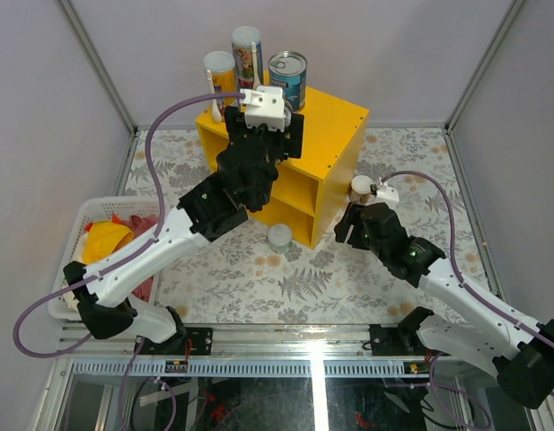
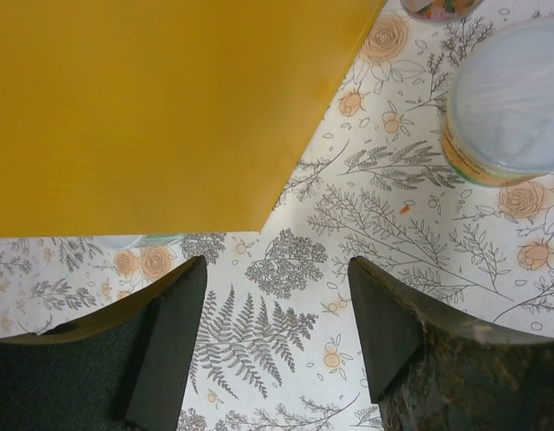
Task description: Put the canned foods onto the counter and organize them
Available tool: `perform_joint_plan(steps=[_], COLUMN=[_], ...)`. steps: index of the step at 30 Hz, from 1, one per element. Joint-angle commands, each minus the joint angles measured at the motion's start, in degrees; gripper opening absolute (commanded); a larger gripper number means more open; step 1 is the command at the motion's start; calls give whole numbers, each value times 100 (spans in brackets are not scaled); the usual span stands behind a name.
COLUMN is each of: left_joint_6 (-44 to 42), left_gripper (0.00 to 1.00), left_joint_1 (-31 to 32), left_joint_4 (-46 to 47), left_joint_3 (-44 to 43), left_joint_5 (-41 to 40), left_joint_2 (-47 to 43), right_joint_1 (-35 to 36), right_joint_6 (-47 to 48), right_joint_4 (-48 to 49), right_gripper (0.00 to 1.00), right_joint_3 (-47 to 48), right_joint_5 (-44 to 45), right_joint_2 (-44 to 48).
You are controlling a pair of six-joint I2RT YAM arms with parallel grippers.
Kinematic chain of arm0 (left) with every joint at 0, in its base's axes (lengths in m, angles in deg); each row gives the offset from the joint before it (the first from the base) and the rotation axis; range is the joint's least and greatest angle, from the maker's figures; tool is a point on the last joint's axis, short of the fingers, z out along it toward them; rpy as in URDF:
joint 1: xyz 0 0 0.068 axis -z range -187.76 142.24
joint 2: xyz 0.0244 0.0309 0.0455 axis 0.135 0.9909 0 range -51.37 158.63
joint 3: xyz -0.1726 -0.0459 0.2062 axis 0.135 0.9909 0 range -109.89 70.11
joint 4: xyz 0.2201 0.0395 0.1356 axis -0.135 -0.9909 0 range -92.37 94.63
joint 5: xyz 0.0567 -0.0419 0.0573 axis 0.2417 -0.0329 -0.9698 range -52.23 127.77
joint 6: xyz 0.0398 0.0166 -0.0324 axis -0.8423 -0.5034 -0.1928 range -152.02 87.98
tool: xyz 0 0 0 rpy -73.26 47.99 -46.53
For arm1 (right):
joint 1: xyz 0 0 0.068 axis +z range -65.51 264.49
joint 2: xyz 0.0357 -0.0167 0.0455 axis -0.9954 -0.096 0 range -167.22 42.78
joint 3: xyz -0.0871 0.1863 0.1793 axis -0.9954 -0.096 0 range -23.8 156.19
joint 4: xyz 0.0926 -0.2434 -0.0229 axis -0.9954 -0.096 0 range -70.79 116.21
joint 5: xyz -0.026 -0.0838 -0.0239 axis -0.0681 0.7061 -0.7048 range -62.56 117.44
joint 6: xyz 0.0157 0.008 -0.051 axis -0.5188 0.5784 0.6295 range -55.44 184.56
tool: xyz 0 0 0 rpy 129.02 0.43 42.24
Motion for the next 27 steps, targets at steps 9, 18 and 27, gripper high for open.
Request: perform_joint_plan(steps=[9,18,27], left_joint_6=[412,962,1060], left_gripper=[0,0,0], left_joint_1=[-1339,-1812,-1845], left_joint_4=[585,496,504], left_joint_3=[-1066,-916,-816], left_joint_5=[1128,1560,1791], left_joint_2=[487,552,533], right_joint_1=[-295,-476,-554], right_joint_6=[183,195,165], right_joint_4=[146,139,138], right_gripper=[72,74,75], right_joint_3=[468,499,483], right_joint_5=[203,191,179], right_joint_2=[-37,1,-5])
